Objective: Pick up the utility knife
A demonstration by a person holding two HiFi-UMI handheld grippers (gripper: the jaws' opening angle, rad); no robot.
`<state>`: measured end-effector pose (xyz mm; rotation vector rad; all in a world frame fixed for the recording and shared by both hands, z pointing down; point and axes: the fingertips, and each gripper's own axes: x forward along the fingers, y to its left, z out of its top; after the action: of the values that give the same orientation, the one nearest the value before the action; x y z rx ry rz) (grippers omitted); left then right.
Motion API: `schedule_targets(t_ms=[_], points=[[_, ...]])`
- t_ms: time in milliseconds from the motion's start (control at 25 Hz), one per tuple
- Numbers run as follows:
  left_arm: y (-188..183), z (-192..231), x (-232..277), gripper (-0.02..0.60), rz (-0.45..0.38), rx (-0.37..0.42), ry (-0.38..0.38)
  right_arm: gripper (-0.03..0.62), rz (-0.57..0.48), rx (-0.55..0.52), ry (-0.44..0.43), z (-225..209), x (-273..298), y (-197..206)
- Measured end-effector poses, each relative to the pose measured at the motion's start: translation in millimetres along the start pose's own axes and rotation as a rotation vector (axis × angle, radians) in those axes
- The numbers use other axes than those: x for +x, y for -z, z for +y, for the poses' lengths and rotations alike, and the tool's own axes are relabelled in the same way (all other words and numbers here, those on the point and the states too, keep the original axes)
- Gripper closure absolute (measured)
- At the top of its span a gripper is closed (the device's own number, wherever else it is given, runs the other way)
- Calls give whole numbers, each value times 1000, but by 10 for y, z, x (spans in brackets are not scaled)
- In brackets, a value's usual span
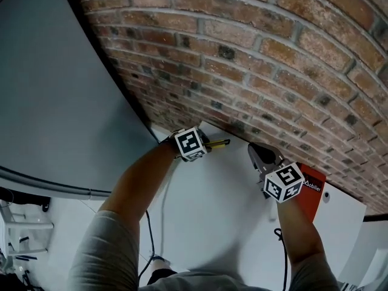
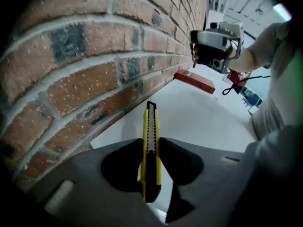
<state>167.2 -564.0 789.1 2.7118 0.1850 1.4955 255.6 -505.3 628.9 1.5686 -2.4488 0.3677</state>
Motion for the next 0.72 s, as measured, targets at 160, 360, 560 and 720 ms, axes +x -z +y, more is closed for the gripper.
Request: schedule_targets(t_ms=[160, 360, 560, 720], points=[[-204, -28, -410, 465, -109, -36, -24, 585, -8, -16, 8, 70, -36, -226], [-398, -87, -988, 465, -218, -48, -65, 585, -18, -44, 13, 227, -101, -586], [-582, -193, -1700, 465, -334, -70, -118, 585, -41, -88, 17, 435, -174, -1038], [-710, -298, -2278, 465, -432, -94, -150, 585, -69, -94, 16, 615, -248, -1449]])
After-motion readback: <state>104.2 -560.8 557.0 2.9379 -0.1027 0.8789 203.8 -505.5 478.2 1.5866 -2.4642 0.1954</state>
